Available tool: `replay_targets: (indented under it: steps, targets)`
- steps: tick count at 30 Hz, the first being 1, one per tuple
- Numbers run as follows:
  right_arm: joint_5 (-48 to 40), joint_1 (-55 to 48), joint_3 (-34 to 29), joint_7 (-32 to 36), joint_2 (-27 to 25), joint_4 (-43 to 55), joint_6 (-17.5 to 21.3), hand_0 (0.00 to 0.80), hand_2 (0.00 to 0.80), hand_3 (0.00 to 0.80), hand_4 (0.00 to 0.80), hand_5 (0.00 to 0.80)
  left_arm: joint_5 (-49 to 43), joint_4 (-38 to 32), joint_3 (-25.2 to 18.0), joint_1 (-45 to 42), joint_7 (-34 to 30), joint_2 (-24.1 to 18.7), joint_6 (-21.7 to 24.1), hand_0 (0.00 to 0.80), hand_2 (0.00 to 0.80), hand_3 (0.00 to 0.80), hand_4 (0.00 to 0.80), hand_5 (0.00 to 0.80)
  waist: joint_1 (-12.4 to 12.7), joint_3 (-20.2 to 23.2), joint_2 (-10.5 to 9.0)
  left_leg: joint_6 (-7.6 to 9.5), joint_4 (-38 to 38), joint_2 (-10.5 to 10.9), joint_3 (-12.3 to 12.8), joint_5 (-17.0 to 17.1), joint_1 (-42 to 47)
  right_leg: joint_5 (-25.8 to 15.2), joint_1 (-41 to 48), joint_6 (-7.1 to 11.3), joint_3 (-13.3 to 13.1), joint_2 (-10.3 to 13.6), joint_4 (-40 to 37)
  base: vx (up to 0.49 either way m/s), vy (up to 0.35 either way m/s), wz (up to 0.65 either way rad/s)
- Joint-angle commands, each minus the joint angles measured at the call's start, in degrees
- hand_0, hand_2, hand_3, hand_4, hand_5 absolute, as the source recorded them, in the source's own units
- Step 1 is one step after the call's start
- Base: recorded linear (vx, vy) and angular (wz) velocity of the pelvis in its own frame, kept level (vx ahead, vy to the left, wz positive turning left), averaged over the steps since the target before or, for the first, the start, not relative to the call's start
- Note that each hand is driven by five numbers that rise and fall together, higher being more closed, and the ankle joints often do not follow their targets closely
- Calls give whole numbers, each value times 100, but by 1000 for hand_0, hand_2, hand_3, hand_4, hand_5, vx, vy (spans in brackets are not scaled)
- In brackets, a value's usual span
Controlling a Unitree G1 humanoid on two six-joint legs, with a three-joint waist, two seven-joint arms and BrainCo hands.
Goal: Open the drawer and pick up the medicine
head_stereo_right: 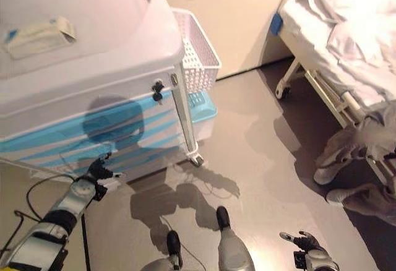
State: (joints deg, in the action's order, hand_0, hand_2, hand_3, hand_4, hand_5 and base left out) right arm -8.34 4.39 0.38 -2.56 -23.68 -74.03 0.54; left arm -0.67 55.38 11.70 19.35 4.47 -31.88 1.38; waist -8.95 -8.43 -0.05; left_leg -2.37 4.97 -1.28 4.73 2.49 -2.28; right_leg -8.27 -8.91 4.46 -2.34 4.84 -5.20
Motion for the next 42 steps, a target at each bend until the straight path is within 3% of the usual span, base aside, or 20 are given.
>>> replay_targets:
  steps: [1, 10, 14, 24, 42]
  targets:
    - [237, -60, -45, 44, -113, -154, -47, 0, 0, 0, 0, 0, 305, 137, -478, -15, -50, 29, 108, 0, 0, 0, 0, 0, 38, 343, -80, 151, -408, 311, -391, -329, -344, 229, -46, 268, 206, 29, 320, 49, -30, 17]
    - [405, -242, -77, 146, 3, -366, -120, 0, 0, 0, 0, 0, 515, -60, -928, -970, -162, 461, 86, 0, 0, 0, 0, 0, 209, 859, -78, 135, -199, 246, -518, -299, 140, 398, 499, 251, 431, -10, 238, 46, -22, 11]
    - [480, -317, -34, 182, 85, -440, -133, 0, 0, 0, 0, 0, 610, 295, -1135, -1311, -188, 692, 59, 0, 0, 0, 0, 0, 285, 1024, -98, 132, -170, 221, -591, -294, 261, 467, 652, 240, 518, -12, 269, 22, -9, 11]
    - [521, -404, 9, 178, 174, -465, -122, 0, 0, 0, 0, 0, 551, 1363, -1378, -1838, -238, 1118, -66, 0, 0, 0, 0, 0, 421, 1179, -116, 154, -162, 235, -678, -320, 403, 526, 851, 233, 622, 17, 270, 14, 8, 8]
    - [441, -543, 109, 226, 428, -462, -83, 0, 0, 0, 0, 0, 436, 2073, -1483, -2183, -321, 1428, -167, 0, 0, 0, 0, 0, 499, 1152, -143, 170, -180, 228, -793, -338, 473, 637, 966, 224, 756, 49, 361, 0, 2, 3]
